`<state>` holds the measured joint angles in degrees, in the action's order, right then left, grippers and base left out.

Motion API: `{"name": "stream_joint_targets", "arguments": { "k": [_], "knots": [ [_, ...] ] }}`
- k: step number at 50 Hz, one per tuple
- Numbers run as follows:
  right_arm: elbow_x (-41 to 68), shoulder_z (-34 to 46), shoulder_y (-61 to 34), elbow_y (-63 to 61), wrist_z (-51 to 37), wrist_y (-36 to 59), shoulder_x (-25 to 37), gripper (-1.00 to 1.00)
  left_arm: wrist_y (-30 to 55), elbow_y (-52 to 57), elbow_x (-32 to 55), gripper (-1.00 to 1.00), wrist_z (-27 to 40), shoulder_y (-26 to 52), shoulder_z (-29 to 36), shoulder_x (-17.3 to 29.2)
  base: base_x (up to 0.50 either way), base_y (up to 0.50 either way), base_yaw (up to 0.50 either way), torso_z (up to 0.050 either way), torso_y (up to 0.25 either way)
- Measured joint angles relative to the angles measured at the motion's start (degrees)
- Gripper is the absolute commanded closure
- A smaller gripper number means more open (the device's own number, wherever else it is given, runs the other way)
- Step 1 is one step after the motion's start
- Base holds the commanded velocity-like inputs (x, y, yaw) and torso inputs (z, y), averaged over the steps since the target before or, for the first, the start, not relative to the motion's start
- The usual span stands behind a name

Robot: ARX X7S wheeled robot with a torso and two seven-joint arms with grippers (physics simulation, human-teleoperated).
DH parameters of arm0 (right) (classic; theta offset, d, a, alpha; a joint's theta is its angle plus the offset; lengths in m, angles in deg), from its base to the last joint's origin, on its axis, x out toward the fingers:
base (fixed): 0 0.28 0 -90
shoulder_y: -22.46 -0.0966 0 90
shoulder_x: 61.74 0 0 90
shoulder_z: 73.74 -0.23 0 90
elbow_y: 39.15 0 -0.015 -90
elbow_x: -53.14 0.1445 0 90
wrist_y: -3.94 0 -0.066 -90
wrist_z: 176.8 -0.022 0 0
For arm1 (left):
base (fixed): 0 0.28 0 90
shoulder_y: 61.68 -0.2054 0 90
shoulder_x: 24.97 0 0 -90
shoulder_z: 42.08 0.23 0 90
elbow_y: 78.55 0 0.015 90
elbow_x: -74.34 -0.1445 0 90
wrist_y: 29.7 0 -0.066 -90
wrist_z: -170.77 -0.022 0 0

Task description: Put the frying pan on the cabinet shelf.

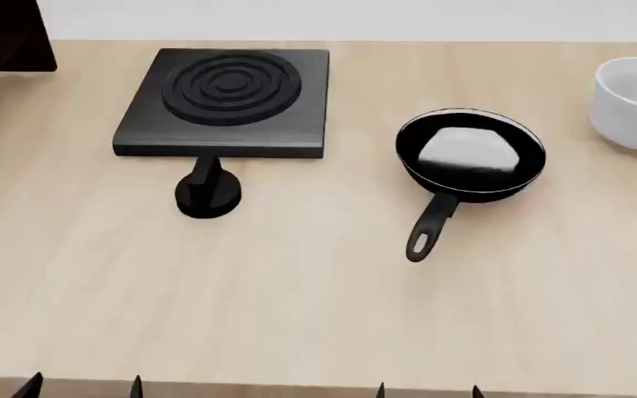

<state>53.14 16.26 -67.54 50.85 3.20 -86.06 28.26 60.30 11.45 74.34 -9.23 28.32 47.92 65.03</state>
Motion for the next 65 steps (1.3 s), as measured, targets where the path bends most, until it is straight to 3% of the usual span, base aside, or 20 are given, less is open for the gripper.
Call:
{"name": "stream_joint_targets", "arguments": {
  "k": [25,65],
  "knots": [
    [1.9,3.3,-1.2,3.7,-3.3,-2.1,2.7,-1.0,-2.0,-1.0,2.2,-1.0,2.5,0.4,3.5,2.9,0.0,0.0,0.0,0.001,0.0],
    [3.4,7.3,-1.7,4.1,-7.1,-1.2,5.7,-1.0,-4.3,-0.4,4.5,-1.0,4.2,0.1,8.1,6.4,0.0,0.0,0.0,0.05,0.0]
  ]
}}
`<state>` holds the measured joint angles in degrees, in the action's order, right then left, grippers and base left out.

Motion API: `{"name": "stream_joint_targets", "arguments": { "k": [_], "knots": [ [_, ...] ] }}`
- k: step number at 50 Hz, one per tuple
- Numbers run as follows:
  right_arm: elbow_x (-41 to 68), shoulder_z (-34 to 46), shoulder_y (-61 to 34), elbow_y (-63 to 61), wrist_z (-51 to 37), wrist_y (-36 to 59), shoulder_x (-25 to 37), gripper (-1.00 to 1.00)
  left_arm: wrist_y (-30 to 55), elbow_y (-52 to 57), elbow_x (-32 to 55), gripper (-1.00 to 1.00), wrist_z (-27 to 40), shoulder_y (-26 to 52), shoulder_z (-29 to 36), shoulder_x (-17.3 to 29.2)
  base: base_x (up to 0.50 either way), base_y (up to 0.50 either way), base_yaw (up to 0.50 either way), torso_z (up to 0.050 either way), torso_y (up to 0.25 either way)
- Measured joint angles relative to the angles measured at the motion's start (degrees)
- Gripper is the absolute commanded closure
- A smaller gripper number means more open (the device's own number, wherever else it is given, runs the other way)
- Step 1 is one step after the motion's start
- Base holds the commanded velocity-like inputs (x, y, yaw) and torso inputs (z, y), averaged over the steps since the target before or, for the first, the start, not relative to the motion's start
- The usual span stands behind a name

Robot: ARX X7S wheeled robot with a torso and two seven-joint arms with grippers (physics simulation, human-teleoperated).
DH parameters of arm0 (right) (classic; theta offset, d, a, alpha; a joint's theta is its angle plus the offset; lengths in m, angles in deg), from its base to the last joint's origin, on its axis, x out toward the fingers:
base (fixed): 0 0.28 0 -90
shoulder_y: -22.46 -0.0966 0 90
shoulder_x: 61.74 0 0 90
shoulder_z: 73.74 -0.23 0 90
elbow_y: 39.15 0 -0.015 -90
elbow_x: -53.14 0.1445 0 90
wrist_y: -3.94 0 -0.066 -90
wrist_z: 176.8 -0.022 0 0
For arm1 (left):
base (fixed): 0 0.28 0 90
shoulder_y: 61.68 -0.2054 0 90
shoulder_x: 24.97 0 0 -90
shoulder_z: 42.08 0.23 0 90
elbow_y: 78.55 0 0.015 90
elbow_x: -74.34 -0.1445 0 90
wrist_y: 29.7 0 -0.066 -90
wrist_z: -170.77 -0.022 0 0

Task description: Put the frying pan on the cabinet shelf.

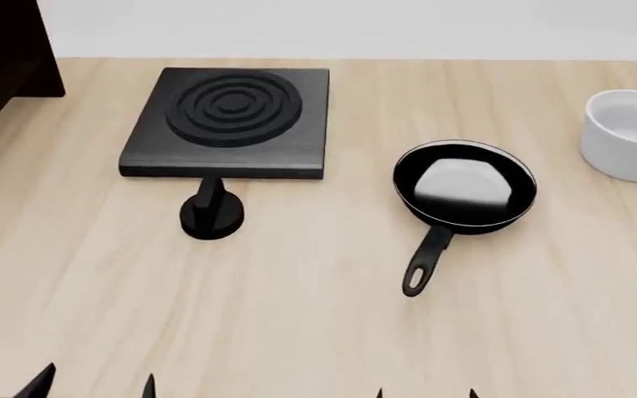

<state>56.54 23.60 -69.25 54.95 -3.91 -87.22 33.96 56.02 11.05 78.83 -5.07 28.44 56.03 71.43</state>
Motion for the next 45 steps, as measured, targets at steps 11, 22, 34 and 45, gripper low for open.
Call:
{"name": "stream_joint_targets", "arguments": {
  "k": [11,22,34,45],
  "knots": [
    [0.5,0.8,-0.1,0.0,-0.7,0.2,0.6,-1.0,0.4,-0.3,0.9,-1.0,0.5,0.2,0.6,0.5,0.0,0.0,0.0,0.04,0.0],
    [1.2,1.4,0.4,-2.7,-1.6,2.0,1.1,-1.0,2.1,0.2,2.0,-1.0,1.6,0.3,0.8,0.7,0.0,0.0,0.0,0.0,0.0],
    [1.8,1.9,0.4,-3.4,-2.3,2.6,1.6,-1.0,2.0,-0.6,2.9,-1.0,2.3,0.8,1.0,0.9,0.0,0.0,0.0,0.0,0.0],
    [2.0,2.4,0.2,-3.5,-3.0,2.8,2.1,-1.0,2.0,-1.5,3.3,-1.0,3.1,1.1,1.3,1.2,0.07,0.09,0.0,0.0,0.0]
  ]
}}
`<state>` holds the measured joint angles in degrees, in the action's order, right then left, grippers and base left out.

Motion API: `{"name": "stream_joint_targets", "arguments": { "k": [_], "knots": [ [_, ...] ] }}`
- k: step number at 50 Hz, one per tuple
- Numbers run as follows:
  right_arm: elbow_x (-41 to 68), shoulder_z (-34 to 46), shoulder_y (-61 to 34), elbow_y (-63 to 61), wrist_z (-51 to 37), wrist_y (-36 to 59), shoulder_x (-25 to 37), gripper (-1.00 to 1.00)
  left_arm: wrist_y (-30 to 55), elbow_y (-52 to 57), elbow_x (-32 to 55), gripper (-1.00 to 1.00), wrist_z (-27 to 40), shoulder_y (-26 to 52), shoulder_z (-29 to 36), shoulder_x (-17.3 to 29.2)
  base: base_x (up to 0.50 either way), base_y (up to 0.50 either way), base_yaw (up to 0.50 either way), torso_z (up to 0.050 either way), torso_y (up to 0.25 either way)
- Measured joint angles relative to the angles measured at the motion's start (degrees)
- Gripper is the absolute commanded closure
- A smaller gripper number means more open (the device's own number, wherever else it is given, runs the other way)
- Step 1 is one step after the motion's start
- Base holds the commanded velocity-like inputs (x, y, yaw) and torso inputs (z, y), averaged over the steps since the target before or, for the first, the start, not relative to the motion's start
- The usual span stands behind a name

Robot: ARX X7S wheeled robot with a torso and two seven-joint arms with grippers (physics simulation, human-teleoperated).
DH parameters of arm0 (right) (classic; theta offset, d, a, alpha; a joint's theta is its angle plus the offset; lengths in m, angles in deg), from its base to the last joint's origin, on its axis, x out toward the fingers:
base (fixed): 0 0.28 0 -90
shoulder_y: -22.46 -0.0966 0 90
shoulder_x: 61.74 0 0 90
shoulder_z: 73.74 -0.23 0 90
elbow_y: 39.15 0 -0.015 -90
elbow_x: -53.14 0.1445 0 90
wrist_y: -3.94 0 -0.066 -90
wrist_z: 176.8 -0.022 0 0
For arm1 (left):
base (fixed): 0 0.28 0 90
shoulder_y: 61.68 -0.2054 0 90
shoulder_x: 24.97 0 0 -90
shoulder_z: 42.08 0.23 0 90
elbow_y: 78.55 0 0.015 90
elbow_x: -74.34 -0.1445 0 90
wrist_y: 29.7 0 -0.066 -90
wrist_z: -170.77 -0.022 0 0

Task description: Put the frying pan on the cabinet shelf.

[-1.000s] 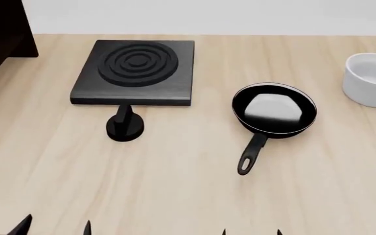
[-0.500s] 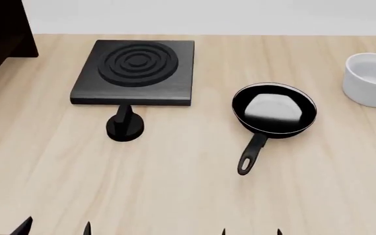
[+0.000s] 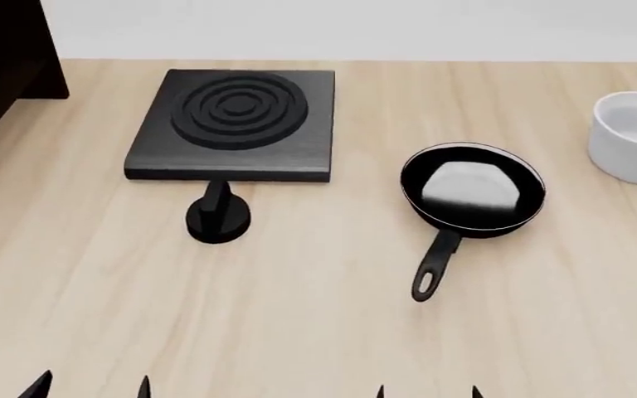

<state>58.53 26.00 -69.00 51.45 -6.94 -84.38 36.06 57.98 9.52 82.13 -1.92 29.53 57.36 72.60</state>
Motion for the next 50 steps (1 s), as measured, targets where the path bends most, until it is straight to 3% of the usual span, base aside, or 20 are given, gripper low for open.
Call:
{"name": "stream_joint_targets", "arguments": {
  "k": [27,50],
  "knots": [
    [-1.0,2.0,0.2,-2.2,-1.9,1.2,1.2,-1.0,1.2,0.2,0.8,-1.0,1.6,0.2,1.0,1.0,0.31,0.34,0.0,0.0,0.0],
    [-1.9,3.5,-0.7,0.9,-2.6,-1.7,2.0,-1.0,1.4,0.7,1.9,-1.0,2.2,0.3,1.8,1.8,0.46,0.02,0.0,0.0,0.0]
  ]
}}
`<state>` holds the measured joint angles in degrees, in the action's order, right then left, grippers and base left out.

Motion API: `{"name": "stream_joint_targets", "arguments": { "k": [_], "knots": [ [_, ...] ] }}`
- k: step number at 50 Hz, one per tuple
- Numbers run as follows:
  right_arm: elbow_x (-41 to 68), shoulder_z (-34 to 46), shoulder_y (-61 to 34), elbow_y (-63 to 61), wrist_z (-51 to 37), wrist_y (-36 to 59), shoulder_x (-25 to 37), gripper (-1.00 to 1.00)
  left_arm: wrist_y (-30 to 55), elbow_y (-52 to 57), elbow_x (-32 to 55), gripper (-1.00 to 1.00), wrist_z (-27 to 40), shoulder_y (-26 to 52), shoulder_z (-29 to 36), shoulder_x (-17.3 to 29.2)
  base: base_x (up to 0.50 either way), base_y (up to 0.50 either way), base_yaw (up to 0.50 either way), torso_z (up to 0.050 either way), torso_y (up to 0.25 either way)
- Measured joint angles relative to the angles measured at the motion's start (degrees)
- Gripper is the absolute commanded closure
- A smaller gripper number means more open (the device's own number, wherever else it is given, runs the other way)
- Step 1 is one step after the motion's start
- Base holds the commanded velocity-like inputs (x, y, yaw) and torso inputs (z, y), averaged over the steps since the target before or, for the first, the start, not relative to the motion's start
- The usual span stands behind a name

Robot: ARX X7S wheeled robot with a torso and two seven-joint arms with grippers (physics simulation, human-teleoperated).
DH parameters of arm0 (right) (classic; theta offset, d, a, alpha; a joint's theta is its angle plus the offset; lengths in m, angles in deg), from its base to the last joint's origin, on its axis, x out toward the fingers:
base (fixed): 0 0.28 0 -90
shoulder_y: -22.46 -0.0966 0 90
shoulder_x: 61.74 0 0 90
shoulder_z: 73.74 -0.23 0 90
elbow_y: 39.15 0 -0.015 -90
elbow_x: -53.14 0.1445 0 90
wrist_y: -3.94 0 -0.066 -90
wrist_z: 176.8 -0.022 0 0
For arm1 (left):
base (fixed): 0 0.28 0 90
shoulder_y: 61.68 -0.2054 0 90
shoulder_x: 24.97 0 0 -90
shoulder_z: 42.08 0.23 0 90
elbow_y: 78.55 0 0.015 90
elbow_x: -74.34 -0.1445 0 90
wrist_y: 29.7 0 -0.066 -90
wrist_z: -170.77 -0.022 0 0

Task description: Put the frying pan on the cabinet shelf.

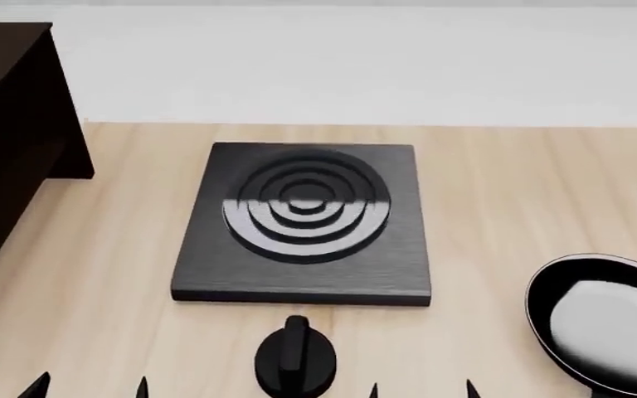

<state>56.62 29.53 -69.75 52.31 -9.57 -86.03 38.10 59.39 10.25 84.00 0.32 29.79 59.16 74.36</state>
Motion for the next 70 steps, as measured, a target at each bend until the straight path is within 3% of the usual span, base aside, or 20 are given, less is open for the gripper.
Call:
{"name": "stream_joint_targets", "arguments": {
  "k": [36,56,70],
  "knots": [
    [0.2,1.7,0.1,-2.1,-0.9,1.4,1.2,-1.0,-0.7,-0.3,1.0,-1.0,1.0,0.2,1.1,0.8,0.49,0.0,0.0,0.0,0.0],
    [1.6,1.8,0.0,-2.5,-1.4,2.7,1.4,-1.0,-0.7,0.2,1.7,-1.0,1.5,0.2,1.7,1.4,0.02,0.0,0.0,0.0,0.0],
    [3.2,0.5,1.3,-11.1,-3.5,9.0,2.4,-1.0,0.5,1.8,2.6,-1.0,2.2,0.0,1.9,1.9,0.0,0.0,0.0,0.0,0.0]
  ]
}}
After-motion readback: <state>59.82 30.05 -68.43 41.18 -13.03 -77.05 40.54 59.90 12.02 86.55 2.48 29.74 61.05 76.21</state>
